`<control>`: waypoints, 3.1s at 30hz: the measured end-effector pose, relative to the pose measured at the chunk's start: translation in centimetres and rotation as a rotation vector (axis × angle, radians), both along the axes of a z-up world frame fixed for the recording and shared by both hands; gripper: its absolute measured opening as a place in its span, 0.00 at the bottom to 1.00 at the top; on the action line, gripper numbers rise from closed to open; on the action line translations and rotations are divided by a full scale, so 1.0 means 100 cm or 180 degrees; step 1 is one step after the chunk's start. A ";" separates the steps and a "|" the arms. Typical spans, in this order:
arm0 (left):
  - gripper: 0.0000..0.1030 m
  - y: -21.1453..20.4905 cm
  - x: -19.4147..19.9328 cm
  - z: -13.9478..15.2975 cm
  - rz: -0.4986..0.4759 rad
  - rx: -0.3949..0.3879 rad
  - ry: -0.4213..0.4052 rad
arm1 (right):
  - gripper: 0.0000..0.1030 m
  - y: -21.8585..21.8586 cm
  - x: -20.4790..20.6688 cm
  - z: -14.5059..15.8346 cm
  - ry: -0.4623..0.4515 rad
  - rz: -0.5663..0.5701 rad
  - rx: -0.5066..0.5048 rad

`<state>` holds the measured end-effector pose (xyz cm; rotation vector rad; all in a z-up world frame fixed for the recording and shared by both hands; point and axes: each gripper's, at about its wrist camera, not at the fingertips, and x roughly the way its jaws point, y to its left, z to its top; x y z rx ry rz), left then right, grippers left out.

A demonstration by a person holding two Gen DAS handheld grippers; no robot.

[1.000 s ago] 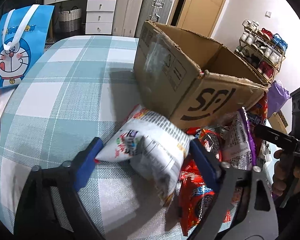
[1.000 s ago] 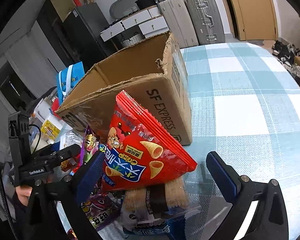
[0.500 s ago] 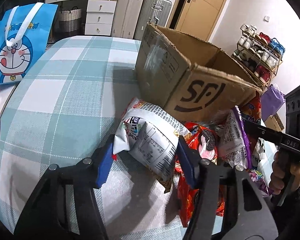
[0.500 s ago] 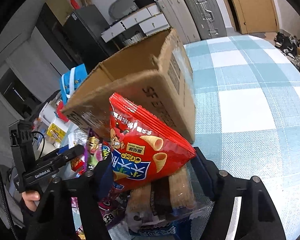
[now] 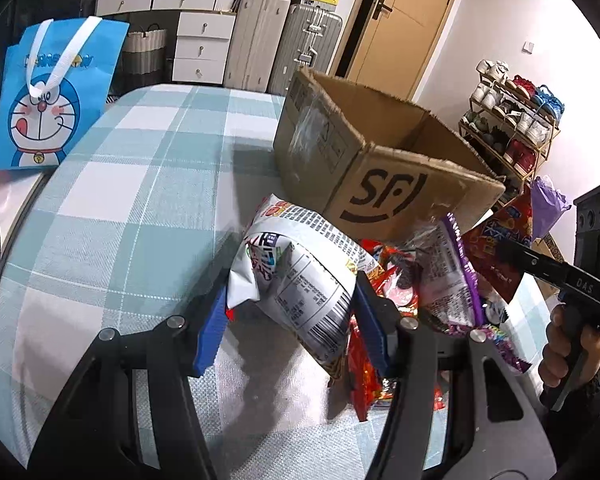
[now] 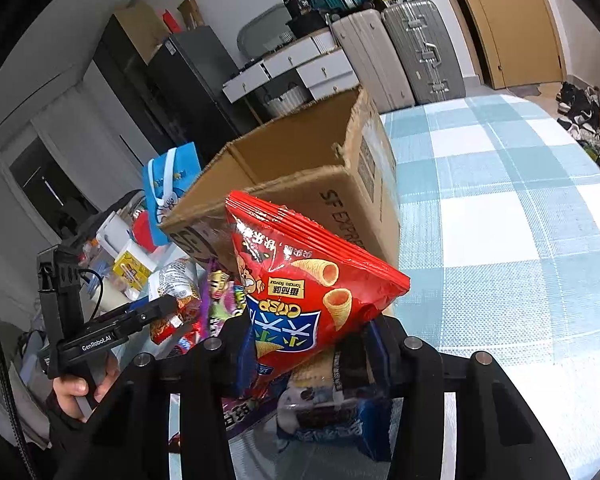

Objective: Organize snacks
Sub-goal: 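Lift both bags over the box with the left and right grippers, then open both grippers to release the bags into the box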

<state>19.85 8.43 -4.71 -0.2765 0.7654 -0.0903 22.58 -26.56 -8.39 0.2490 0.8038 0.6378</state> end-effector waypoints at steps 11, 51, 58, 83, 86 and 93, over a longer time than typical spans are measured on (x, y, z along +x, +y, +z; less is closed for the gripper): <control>0.54 -0.006 -0.027 0.047 -0.0037 0.0045 -0.0343 | 0.45 -0.003 -0.030 0.046 -0.0414 0.0002 -0.0030; 0.54 -0.082 0.067 0.123 -0.0237 0.0201 -0.0524 | 0.45 0.031 0.030 0.108 -0.0528 -0.0022 0.0036; 0.54 -0.076 0.081 0.113 -0.0227 0.0228 -0.0467 | 0.45 0.039 0.044 0.103 -0.0481 -0.0014 -0.0004; 0.55 -0.097 0.107 0.084 -0.0222 0.0475 -0.0305 | 0.45 0.057 0.070 0.075 -0.0437 -0.0062 -0.0287; 0.56 -0.095 0.104 0.085 -0.0220 0.0441 -0.0308 | 0.46 0.055 0.070 0.075 -0.0431 -0.0066 -0.0273; 0.75 -0.087 0.095 0.094 -0.0193 0.0394 -0.0311 | 0.52 0.049 0.063 0.078 -0.0508 -0.0064 -0.0283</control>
